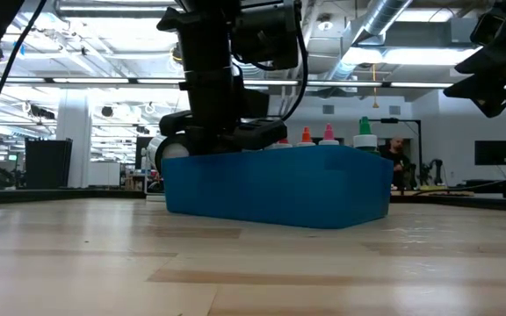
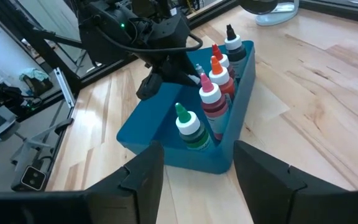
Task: Pick & Place food coloring
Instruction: Put the small purple food coloring bottle into the blue bin
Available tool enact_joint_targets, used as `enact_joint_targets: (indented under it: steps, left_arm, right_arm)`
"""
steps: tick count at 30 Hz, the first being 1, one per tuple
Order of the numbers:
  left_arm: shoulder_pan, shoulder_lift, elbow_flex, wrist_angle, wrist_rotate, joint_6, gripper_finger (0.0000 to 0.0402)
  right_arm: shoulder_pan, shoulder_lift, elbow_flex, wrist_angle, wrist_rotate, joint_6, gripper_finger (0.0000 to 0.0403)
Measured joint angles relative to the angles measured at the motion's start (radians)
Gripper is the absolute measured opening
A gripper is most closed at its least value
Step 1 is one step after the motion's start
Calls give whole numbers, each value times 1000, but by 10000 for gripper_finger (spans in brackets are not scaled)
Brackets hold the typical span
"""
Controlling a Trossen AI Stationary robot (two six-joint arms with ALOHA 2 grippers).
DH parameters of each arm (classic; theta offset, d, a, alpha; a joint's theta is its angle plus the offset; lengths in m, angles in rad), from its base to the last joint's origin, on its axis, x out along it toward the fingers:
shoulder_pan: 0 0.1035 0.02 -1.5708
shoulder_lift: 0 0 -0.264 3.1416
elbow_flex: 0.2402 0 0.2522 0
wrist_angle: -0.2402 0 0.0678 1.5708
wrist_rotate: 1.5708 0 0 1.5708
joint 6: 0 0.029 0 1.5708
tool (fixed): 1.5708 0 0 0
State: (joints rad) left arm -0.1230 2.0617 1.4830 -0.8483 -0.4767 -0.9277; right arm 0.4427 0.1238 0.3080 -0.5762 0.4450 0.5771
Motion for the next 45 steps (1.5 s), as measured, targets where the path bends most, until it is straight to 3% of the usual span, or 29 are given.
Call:
enact_joint_targets:
  steps: [45]
  left_arm:
    - [64, 0, 0, 27, 101, 184, 85]
  right_arm:
    - [0, 0, 0, 0, 1, -2, 181]
